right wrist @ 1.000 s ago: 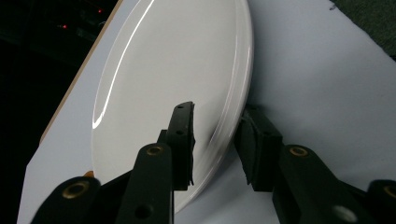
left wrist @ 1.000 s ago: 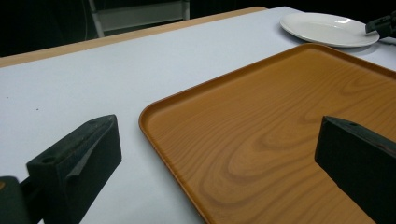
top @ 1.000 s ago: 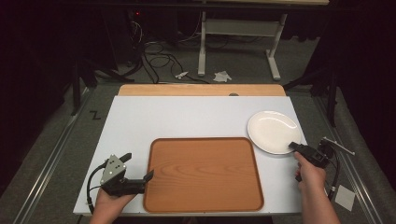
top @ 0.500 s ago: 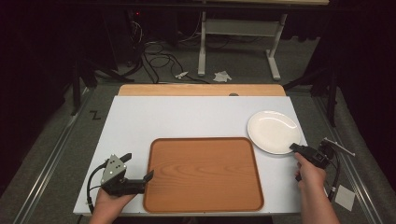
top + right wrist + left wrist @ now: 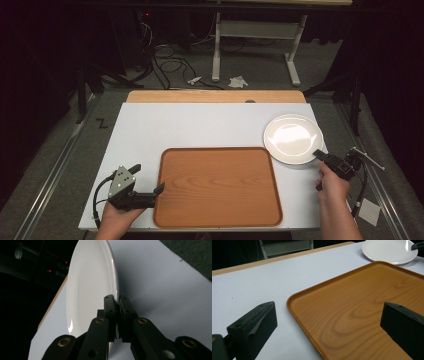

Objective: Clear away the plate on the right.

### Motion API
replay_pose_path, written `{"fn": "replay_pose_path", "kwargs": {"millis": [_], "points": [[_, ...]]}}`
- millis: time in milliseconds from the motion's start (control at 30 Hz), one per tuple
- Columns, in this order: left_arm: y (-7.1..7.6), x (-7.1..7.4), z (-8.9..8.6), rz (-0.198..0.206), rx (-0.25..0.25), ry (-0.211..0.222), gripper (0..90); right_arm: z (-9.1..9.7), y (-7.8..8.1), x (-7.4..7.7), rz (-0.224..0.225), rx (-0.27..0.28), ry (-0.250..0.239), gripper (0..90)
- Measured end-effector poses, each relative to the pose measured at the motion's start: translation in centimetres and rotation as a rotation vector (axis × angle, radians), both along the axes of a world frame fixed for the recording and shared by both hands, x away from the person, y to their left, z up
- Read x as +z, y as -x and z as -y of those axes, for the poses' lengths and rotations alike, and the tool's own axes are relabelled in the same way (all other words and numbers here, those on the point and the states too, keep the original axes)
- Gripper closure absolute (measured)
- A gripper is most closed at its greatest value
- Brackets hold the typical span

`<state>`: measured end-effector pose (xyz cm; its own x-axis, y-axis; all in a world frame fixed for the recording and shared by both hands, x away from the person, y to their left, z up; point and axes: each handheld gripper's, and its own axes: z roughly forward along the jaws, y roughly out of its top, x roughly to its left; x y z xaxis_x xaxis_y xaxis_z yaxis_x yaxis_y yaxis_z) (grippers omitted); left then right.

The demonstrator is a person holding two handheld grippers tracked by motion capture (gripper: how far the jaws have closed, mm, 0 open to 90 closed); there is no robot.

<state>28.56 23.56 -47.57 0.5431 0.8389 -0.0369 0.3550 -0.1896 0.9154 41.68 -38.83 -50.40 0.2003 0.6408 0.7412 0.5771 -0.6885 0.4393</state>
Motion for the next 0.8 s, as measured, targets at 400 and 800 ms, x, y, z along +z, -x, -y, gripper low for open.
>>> {"fn": "replay_pose_path", "kwargs": {"millis": [400, 800], "points": [[0.0, 0.0, 0.0, 0.000, 0.000, -0.003, 1.4, 0.7, 0.4, 0.8, 0.056, -0.001, 0.021, 89.5], [0.0, 0.1, 0.0, 0.003, -0.004, 0.000, 1.4, 1.5, 0.9, 0.9, 0.070, -0.016, -0.040, 89.4]]}}
